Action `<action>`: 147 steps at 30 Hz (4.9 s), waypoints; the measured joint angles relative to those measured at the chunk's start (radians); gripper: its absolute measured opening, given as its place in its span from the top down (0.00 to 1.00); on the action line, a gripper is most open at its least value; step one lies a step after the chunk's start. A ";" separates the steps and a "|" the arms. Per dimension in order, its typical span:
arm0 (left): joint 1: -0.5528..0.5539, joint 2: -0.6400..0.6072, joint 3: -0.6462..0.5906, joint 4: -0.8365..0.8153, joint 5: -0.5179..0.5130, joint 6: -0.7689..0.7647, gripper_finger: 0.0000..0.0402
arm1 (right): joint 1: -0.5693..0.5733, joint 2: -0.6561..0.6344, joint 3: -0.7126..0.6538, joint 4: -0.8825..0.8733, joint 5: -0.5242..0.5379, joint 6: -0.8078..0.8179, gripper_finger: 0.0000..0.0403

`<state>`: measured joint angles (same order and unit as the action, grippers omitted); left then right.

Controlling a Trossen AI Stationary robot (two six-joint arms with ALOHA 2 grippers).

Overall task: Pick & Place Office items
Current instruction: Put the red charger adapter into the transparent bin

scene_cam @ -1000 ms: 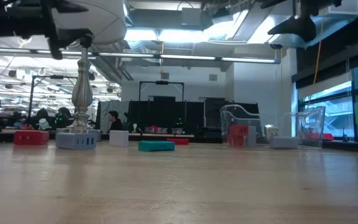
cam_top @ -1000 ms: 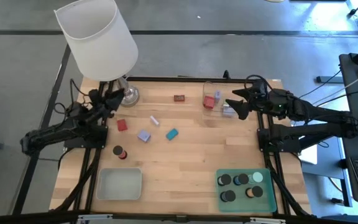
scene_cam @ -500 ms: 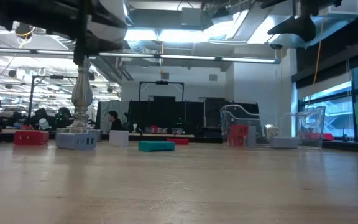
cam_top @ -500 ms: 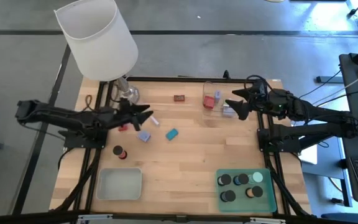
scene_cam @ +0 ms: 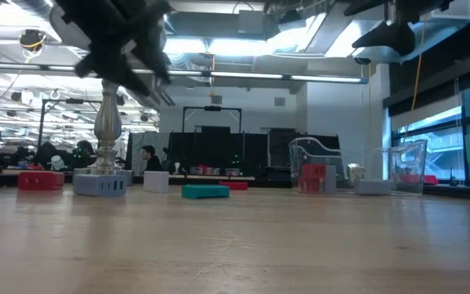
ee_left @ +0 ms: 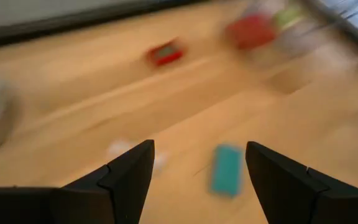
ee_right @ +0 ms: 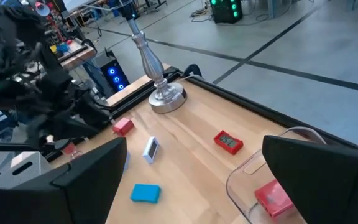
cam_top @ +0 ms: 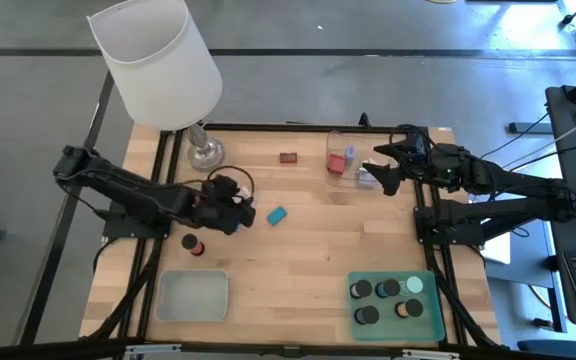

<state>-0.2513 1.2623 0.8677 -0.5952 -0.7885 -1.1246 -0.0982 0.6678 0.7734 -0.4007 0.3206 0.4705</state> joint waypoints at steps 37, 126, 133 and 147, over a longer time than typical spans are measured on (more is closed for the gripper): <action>0.372 0.251 -0.103 -0.538 0.565 -0.653 0.20 | 0.000 0.000 0.000 -0.009 -0.149 -0.060 0.06; 0.360 0.489 0.372 1.099 1.006 0.494 0.46 | 0.010 0.037 0.000 0.127 -0.496 -0.407 0.06; 0.350 0.490 0.372 1.093 1.062 0.457 0.46 | 0.054 0.161 0.001 0.259 -0.549 -0.614 0.06; 0.366 0.490 0.372 1.088 1.173 0.349 0.46 | 0.072 0.316 0.001 0.397 -0.676 -0.696 0.06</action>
<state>0.1151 1.7523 1.2392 0.4930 0.3848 -0.7758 -0.0262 0.9837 0.7742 -0.0039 -0.3550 -0.2260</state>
